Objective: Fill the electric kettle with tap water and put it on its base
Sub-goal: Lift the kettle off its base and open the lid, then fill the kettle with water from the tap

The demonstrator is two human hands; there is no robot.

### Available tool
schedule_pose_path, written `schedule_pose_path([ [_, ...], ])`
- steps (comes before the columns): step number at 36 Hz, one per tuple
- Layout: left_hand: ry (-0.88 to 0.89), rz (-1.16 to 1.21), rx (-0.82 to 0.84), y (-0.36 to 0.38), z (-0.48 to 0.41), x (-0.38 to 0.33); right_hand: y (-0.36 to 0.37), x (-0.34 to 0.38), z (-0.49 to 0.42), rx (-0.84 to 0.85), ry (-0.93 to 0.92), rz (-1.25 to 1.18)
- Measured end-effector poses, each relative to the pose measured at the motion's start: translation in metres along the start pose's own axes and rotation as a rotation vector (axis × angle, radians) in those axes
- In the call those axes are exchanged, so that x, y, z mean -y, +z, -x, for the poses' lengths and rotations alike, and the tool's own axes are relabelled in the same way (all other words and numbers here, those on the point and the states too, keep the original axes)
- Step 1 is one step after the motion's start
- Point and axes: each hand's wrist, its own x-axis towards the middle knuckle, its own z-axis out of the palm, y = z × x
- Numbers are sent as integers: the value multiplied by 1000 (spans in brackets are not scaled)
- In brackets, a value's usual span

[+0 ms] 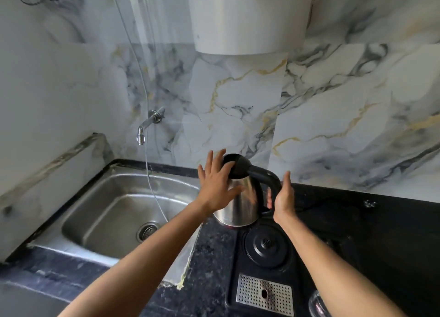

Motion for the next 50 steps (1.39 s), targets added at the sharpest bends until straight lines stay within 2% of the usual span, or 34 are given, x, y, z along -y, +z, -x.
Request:
schedule_pose_path([
  [6,97,-57,20,-36,5,27,52,-22,8,52,-21,16],
  [12,230,155,-164,-73,-7,68,111,-42,6,82,40,-12],
  [15,293,292,-144,-101,-17,96,154,-61,6,92,33,56],
  [17,258,466,-68,-118,-26,117,179,-73,3,88,57,45],
  [19,135,697,-7,-134,-34,137,196,-84,-1,93,80,22],
  [21,40,813,-39,-148,-45,171,216,-95,-4,89,103,2],
  [27,-331,763,-304,-164,-79,295,258,-117,-12,13,176,3],
  [32,-517,615,-195,-166,-117,386,303,-145,-36,-36,155,-1],
  [35,-499,535,-60,-159,-135,410,323,-161,-51,-38,221,15],
  [39,-390,385,96,-139,-157,421,346,-181,-70,-29,293,38],
  [42,-327,274,122,-126,-170,424,359,-190,-80,-34,295,43],
  [50,-414,541,93,-122,-181,440,378,-204,-97,-38,315,26],
])
